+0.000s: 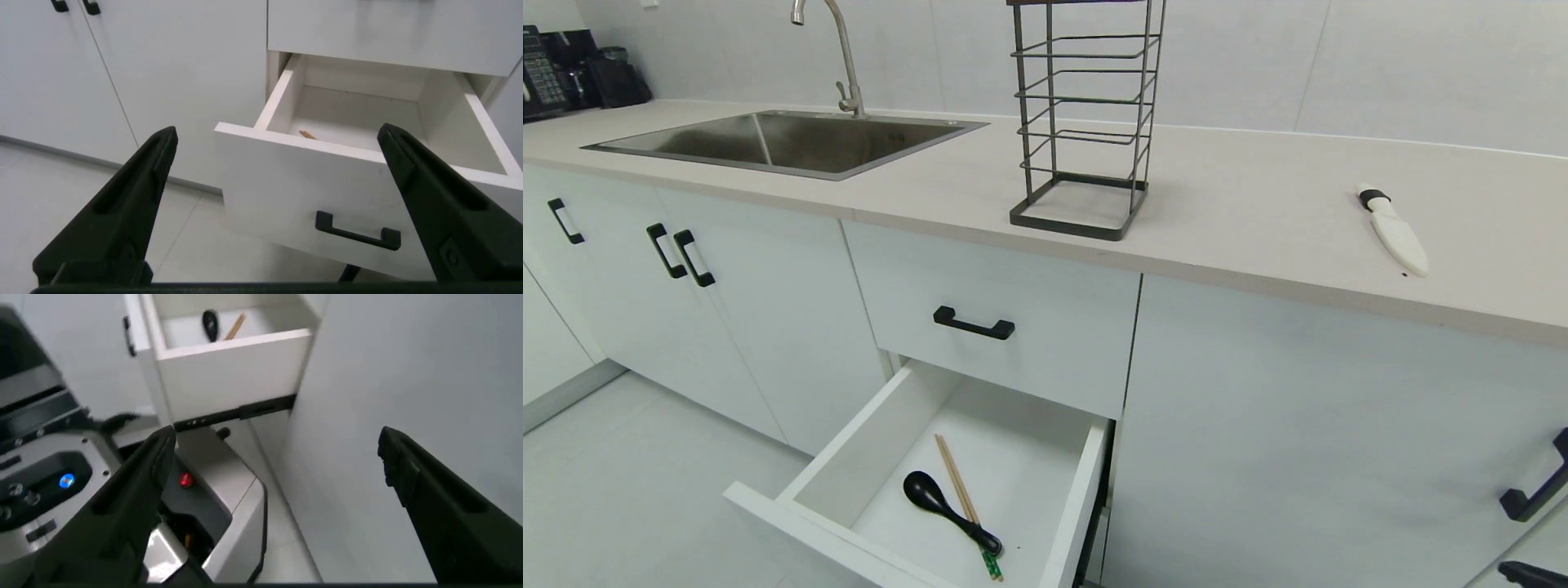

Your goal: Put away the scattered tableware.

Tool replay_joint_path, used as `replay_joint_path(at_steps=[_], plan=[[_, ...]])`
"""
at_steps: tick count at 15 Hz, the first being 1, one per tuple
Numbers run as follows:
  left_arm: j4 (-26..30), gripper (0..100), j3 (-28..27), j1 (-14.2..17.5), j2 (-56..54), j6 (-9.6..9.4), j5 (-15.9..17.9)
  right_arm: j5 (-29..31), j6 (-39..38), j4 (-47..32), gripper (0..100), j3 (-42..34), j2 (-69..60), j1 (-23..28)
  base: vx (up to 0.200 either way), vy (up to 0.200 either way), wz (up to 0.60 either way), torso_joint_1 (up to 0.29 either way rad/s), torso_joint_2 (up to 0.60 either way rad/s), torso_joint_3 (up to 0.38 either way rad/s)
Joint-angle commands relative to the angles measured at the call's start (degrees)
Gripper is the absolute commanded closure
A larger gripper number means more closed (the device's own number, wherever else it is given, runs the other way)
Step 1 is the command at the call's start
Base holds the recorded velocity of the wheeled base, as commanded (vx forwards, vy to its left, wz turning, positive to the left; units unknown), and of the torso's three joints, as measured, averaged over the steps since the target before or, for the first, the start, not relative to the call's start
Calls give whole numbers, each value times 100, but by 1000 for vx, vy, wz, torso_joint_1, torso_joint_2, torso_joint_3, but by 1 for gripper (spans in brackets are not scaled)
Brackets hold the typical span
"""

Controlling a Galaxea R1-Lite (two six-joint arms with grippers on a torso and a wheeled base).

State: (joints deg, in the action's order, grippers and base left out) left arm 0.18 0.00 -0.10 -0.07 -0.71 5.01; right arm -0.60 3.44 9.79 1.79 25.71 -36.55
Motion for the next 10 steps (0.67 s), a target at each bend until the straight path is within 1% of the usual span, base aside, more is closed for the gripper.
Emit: replay_joint_path(at_steps=[1,2,3,5,7,8,9,10], plan=[[-1,0,0,1,7,0,0,69,-115,-592,0,76,-1446,1853,0,0,0,0,0,0],[-1,0,0,1,7,0,0,-178,-98,-619,0,67,-1683,2363,0,0,0,0,0,0],[-1,0,0,1,7,0,0,-599,-115,-566,0,49,-1956,2802,0,0,0,0,0,0],[-1,0,0,1,7,0,0,-599,-124,-135,0,41,-1982,2996,0,0,0,0,0,0],[-1,0,0,1,7,0,0,-705,-89,-135,0,5,-2052,3505,0,0,0,0,0,0],[-1,0,0,1,7,0,0,-793,-80,-179,0,-135,-2246,3611,0,0,0,0,0,0],[-9,0,0,1,7,0,0,-793,-71,-539,0,-179,-2571,3646,0,0,0,0,0,0],[-9,0,0,1,7,-8,0,-758,-133,-742,0,-179,-2571,3646,0,0,0,0,0,0]])
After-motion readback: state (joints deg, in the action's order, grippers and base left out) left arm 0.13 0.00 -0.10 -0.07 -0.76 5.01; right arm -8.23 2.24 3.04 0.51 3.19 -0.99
